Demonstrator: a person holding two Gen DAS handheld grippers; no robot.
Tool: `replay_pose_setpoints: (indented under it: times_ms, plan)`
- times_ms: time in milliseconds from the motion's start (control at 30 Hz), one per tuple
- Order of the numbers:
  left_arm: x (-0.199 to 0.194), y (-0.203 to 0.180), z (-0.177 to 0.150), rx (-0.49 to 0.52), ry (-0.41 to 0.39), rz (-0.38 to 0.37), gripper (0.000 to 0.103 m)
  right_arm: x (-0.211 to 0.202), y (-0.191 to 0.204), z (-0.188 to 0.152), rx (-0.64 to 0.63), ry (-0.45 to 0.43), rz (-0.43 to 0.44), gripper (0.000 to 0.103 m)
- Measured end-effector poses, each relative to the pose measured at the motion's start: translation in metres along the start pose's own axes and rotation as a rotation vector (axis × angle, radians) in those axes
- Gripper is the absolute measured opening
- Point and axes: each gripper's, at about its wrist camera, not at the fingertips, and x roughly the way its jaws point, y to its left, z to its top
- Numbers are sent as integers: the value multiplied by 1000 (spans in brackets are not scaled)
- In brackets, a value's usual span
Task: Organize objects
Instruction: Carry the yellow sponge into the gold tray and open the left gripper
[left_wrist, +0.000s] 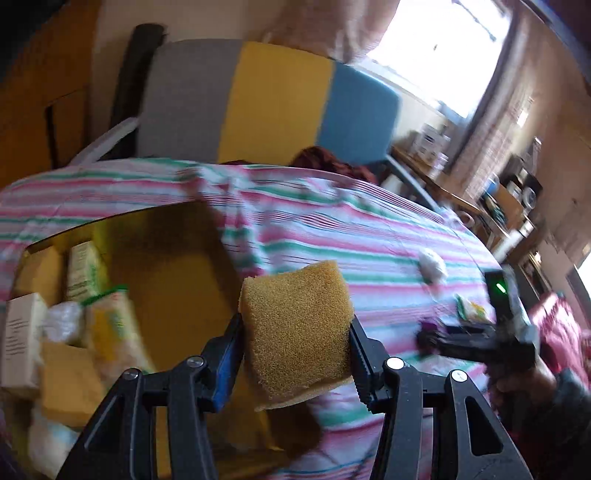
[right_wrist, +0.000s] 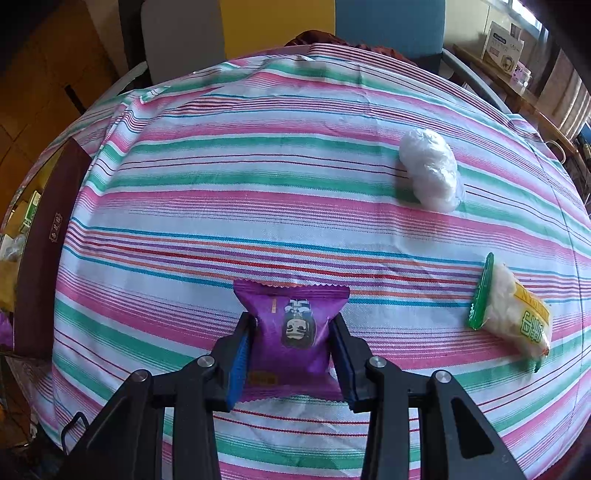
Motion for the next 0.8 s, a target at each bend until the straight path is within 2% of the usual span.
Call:
replay_pose_setpoints:
  times_ms: [133, 200, 333, 567, 700, 800]
  plan:
    - [11, 71, 23, -193, 54, 22, 53, 1, 2, 1, -6, -1, -4, 41]
    - [17, 92, 32, -198, 57, 93, 53, 2, 2, 3, -9, 0, -6, 41]
    - [38, 124, 49, -233, 87, 153, 53, 3, 6, 5, -12, -1, -11, 41]
    - [73, 149, 65, -278, 105, 271, 60, 1, 4, 3, -16, -1, -12, 41]
    - [80, 154, 68, -267, 115, 291, 61, 1, 3, 1, -17, -1, -13, 41]
    - [78, 156, 67, -258, 118, 291, 68, 1, 4, 1, -15, -2, -13, 42]
